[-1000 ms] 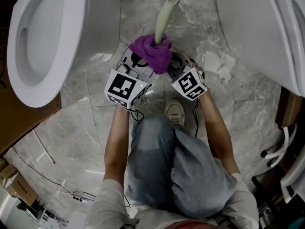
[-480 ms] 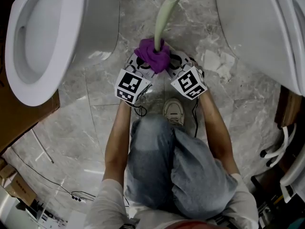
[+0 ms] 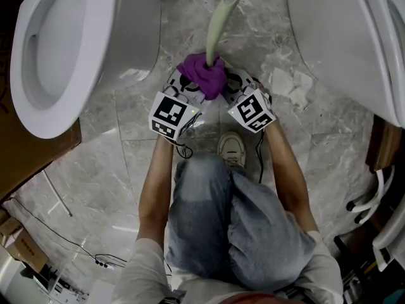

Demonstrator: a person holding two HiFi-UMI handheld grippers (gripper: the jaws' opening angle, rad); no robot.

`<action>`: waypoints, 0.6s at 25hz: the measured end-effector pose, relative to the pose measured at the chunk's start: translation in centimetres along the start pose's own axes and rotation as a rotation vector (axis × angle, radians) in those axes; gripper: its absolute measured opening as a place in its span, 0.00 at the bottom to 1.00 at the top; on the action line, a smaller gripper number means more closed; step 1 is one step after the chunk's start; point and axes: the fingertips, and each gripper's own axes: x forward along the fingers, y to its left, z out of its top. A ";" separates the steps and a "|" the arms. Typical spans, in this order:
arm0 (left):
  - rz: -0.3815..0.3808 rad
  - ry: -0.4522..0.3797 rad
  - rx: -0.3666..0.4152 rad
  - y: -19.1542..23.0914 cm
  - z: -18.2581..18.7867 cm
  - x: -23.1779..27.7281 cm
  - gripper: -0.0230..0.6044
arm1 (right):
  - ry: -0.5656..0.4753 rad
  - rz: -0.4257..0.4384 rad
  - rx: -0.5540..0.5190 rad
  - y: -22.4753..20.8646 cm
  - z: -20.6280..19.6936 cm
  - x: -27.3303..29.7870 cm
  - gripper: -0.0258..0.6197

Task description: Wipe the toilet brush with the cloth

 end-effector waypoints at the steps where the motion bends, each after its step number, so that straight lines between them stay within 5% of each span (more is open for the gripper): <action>1: 0.001 -0.006 0.004 0.0 0.7 -0.1 0.17 | -0.004 0.000 0.000 0.0 0.0 0.0 0.11; 15: 0.016 -0.116 0.016 1.0 12.0 -1.5 0.20 | 0.002 -0.005 0.001 -0.2 0.2 -0.2 0.11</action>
